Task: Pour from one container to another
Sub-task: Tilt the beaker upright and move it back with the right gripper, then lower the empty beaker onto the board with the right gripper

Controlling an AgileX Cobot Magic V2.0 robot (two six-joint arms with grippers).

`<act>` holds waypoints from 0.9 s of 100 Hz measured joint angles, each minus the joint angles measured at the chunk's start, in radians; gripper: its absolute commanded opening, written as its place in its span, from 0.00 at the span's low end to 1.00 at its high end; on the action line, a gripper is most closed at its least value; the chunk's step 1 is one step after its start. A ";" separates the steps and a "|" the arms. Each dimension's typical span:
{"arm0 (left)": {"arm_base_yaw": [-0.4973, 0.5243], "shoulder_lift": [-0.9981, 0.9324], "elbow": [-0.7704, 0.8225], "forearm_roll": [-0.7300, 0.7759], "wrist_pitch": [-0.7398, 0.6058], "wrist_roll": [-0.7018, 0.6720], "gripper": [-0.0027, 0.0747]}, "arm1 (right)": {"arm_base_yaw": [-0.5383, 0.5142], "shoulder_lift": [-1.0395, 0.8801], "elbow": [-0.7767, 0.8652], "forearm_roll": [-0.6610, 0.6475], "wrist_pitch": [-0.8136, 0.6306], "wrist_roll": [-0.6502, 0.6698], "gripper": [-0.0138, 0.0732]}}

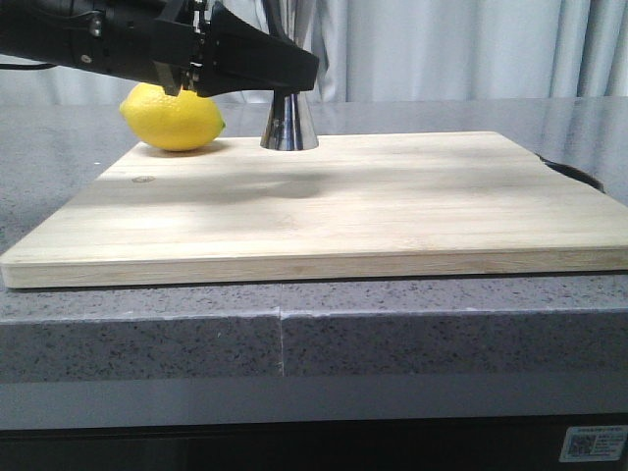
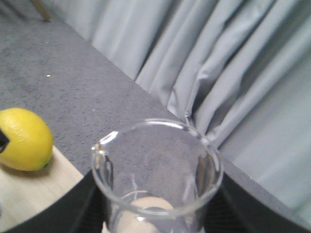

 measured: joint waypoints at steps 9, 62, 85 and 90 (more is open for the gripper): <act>0.000 0.000 0.000 0.000 0.000 0.000 0.01 | -0.054 0.000 0.000 0.072 0.000 0.000 0.41; 0.000 0.000 0.000 0.002 0.000 0.000 0.01 | -0.188 0.000 0.232 0.115 -0.239 0.056 0.41; 0.000 0.000 0.000 0.004 0.000 0.000 0.01 | -0.214 0.000 0.397 0.162 -0.442 0.071 0.41; 0.000 0.000 0.000 0.004 0.000 0.000 0.01 | -0.216 0.000 0.427 0.178 -0.472 0.073 0.41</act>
